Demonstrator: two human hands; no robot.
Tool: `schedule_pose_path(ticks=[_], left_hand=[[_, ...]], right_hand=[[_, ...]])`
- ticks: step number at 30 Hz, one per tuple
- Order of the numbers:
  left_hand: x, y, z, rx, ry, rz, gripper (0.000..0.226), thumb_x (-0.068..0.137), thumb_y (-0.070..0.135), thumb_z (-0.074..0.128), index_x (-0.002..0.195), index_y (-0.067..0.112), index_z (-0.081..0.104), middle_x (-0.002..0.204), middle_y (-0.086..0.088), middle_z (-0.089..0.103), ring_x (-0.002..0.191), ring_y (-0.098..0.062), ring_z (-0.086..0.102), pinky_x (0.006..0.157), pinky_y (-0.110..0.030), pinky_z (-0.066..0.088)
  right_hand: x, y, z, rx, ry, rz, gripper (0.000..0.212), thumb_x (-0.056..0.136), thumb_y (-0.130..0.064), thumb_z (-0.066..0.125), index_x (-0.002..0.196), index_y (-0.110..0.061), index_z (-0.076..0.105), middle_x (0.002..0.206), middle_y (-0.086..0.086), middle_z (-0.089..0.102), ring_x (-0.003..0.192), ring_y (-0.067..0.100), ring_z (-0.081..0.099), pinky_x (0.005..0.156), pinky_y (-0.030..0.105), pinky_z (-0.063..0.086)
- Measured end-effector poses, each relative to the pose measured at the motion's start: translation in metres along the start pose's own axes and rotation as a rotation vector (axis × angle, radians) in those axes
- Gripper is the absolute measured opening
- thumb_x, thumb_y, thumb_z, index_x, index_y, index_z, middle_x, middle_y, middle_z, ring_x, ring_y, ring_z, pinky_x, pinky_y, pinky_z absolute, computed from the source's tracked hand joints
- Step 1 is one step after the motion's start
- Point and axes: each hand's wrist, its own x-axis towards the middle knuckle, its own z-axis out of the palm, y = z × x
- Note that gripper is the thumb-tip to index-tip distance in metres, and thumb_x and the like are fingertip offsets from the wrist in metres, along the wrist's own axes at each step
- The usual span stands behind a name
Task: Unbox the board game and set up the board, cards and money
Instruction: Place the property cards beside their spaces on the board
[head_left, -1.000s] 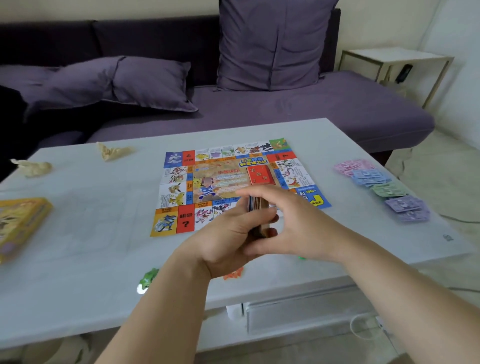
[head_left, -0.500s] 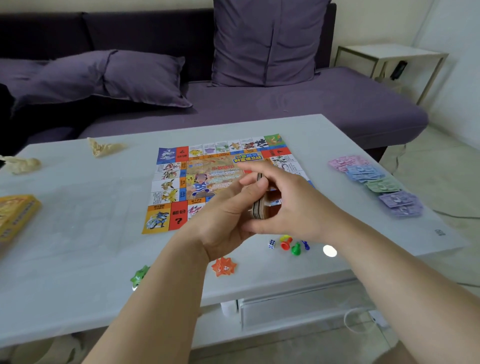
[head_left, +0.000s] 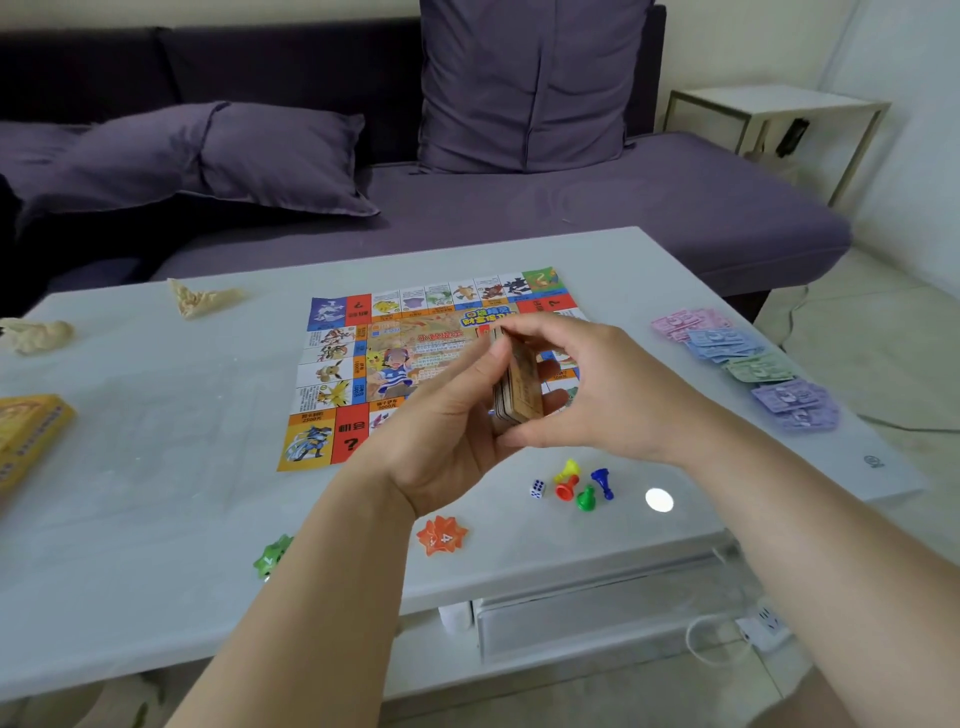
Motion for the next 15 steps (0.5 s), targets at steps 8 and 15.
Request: schedule_pose_path(ticks=[8,15], left_hand=[[-0.001,0.008,-0.007,-0.201,0.281,0.095,0.02,0.09,0.025,0.053,0.105,0.018,0.064,0.102,-0.013,0.069,0.084,-0.023,0.07,0.068,-0.033,0.06],[-0.007,0.008,-0.026,-0.416,0.511,0.043,0.029,0.099,0.017,0.037,0.121,0.012,0.055,0.107,-0.02,0.062,0.088,-0.027,0.064,0.075,-0.041,0.055]], right_hand=[[-0.006,0.023,-0.016,0.008,-0.021,0.18,0.054,0.077,-0.04,0.073,0.127,-0.039,0.053,0.121,-0.028,0.052,0.112,-0.007,0.05,0.09,0.012,0.041],[-0.037,0.062,0.056,-0.471,-0.077,0.152,0.04,0.082,-0.053,0.059,0.113,-0.028,0.062,0.112,-0.005,0.049,0.109,0.014,0.042,0.098,0.031,0.035]])
